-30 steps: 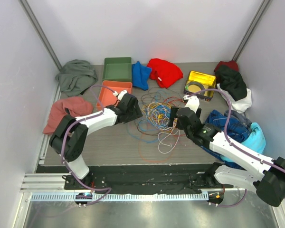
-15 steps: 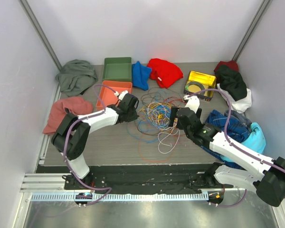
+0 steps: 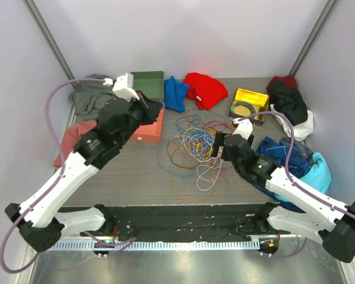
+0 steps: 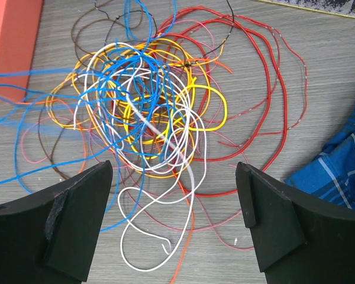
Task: Untangle the cables
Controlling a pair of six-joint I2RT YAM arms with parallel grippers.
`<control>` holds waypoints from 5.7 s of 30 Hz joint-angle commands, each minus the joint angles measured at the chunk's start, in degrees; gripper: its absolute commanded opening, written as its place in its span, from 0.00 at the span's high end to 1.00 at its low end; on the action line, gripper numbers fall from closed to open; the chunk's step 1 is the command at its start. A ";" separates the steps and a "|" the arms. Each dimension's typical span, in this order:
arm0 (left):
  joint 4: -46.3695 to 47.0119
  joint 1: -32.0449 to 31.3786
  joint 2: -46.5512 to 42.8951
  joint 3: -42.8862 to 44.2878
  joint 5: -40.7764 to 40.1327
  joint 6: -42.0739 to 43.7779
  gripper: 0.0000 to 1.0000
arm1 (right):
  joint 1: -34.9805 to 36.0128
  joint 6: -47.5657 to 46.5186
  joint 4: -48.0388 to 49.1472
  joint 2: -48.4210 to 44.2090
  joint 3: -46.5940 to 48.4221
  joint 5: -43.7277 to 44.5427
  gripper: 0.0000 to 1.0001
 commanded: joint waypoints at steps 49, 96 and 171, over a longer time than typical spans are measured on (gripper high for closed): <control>-19.28 10.69 10.40 -17.50 -6.16 -16.02 0.00 | 0.32 1.86 7.94 -6.21 -2.77 -11.42 0.09; -13.46 19.31 -5.67 -14.97 -0.98 -8.11 1.00 | 0.23 0.46 5.21 -7.45 -2.60 -9.67 0.09; 7.97 28.53 59.63 57.03 -1.95 3.32 0.35 | 0.23 -3.41 1.52 -1.29 6.72 -4.74 0.09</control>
